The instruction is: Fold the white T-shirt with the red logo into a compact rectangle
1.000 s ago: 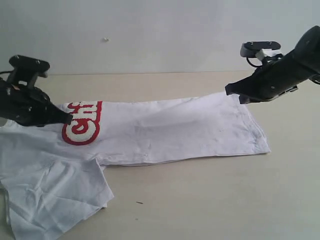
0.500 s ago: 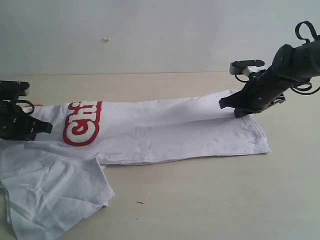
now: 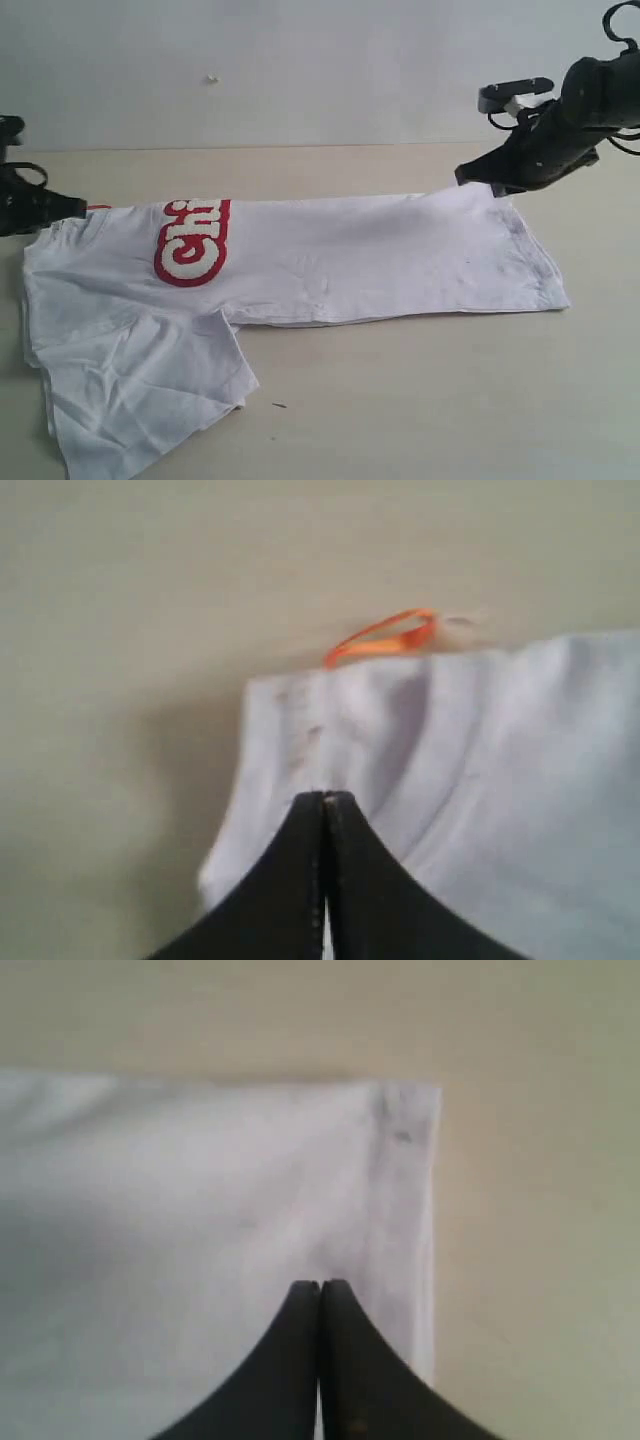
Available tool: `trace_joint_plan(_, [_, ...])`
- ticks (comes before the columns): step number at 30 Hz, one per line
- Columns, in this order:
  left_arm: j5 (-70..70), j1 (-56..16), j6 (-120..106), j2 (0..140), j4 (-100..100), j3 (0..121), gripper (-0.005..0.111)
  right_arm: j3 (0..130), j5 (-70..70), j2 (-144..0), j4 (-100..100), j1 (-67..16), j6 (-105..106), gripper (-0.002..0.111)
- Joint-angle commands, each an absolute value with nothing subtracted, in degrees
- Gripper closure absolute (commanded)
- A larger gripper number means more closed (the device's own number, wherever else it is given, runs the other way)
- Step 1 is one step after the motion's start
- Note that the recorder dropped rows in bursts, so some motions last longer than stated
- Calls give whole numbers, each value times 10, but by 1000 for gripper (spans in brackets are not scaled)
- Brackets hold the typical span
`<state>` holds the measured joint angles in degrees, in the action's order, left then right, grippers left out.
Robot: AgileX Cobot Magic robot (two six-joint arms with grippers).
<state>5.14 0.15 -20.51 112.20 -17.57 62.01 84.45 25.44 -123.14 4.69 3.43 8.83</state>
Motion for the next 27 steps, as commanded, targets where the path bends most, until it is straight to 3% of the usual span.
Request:
trace_joint_plan(1, [28,-92,-233,1146,-166,662,107,845,217,-1243,138,3,159,108])
trace_joint_plan(4, [73,-115,-238,1190,-161,710,107,857,229,-1269,133,-3,159,108])
trace_joint_plan(7, [134,-91,-238,1230,-143,735,107,869,242,-1292,114,0,145,108])
trace_joint_plan(16, [162,-6,-237,1247,-143,735,107,895,287,-1330,-25,31,33,108])
trace_joint_plan(27, [168,4,-253,1239,-142,735,107,895,289,-1313,-13,40,33,108])
